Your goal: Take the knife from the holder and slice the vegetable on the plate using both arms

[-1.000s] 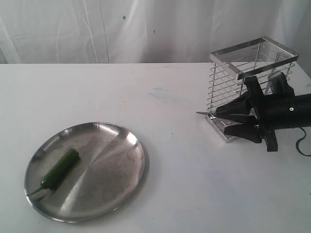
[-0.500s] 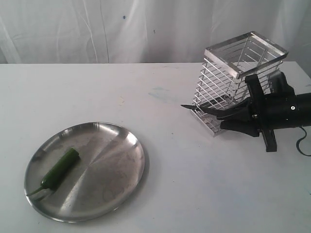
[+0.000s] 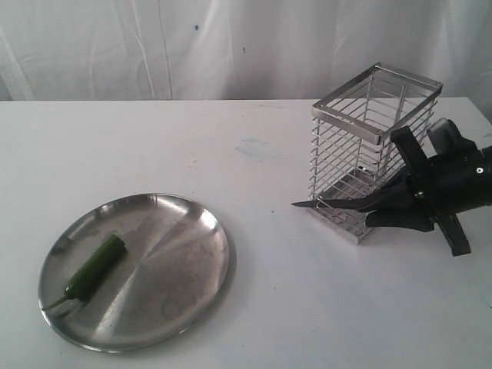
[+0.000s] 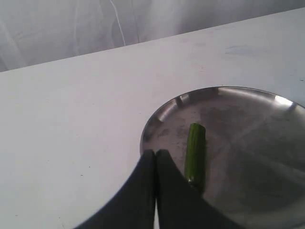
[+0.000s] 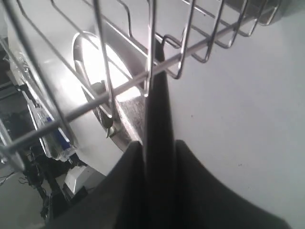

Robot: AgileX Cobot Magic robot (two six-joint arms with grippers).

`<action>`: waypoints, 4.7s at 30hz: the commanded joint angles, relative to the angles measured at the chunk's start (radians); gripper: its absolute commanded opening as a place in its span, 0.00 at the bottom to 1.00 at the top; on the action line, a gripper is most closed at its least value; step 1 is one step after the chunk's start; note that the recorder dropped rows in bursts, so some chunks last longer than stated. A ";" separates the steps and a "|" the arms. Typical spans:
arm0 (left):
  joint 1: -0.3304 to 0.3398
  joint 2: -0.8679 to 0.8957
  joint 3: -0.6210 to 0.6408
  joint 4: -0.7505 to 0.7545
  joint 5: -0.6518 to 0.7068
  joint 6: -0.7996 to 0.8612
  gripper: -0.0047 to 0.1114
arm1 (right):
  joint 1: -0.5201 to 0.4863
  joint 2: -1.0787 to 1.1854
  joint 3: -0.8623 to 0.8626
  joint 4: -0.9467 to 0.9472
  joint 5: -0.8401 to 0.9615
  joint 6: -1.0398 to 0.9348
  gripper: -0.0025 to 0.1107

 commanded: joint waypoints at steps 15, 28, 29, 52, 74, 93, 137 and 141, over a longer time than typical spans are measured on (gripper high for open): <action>-0.006 -0.003 0.003 -0.002 -0.001 -0.008 0.04 | -0.012 -0.114 -0.069 -0.224 0.066 0.169 0.02; -0.006 -0.003 0.003 -0.002 -0.001 -0.008 0.04 | -0.012 -0.129 -0.110 -0.224 0.074 0.169 0.02; -0.006 -0.003 0.003 -0.002 -0.001 -0.008 0.04 | -0.012 -0.131 -0.112 -0.226 0.074 0.169 0.02; -0.006 -0.003 0.003 -0.002 -0.001 -0.008 0.04 | -0.012 -0.235 -0.203 -0.721 0.074 0.297 0.02; -0.006 -0.003 0.003 -0.002 -0.001 -0.008 0.04 | -0.012 -0.203 0.036 -0.319 -0.471 -0.101 0.02; -0.006 -0.003 0.003 -0.002 -0.001 -0.008 0.04 | -0.012 -0.104 0.003 -0.371 -0.728 -0.179 0.08; -0.006 -0.003 0.003 -0.002 -0.001 -0.008 0.04 | -0.012 -0.425 0.008 -0.995 -0.573 0.624 0.46; -0.006 -0.003 0.003 -0.002 -0.001 -0.008 0.04 | -0.012 -0.391 0.018 -0.982 -0.586 0.624 0.46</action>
